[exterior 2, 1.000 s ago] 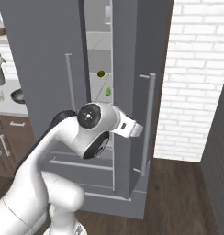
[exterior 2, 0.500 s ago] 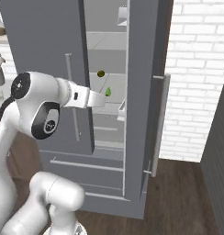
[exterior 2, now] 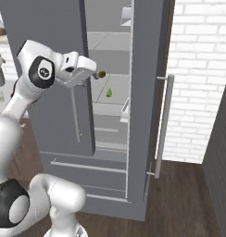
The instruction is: Grab a lemon wedge from the fridge and one ice cube from the ice bowl, and put them in the glass of lemonade.
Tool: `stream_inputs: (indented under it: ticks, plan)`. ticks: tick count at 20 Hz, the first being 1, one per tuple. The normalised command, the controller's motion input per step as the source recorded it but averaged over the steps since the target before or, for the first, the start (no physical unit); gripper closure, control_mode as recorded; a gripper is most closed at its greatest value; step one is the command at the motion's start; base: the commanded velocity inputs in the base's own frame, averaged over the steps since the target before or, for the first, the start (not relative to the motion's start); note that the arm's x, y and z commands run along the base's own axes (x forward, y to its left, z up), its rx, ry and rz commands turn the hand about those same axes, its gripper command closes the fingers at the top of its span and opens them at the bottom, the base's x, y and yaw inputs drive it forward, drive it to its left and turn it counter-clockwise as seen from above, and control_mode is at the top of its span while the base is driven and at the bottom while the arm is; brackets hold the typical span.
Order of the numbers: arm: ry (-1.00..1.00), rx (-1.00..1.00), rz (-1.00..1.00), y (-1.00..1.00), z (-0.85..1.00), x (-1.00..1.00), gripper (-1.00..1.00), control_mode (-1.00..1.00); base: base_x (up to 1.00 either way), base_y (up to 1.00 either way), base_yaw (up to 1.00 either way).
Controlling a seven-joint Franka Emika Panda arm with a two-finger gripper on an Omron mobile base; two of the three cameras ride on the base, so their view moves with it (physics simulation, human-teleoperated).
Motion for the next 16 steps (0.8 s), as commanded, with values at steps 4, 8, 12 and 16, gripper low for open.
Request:
stream_inputs:
  ticks: [4,8,12,16]
  plan:
    - [0.0,0.0,-0.15,-0.89,-0.3,0.93,-1.0,-1.0,0.0,0.0,0.0]
    - [0.04,0.0,-0.18,-1.0,-0.2,0.38,-1.0,-1.0,0.0,0.0,0.0]
    - [0.04,0.0,-0.14,-1.0,-0.14,0.38,-1.0,-1.0,0.0,0.0,0.0]
    - [0.0,0.01,-0.1,-1.0,0.0,0.03,-1.0,-1.0,0.0,0.0,0.0]
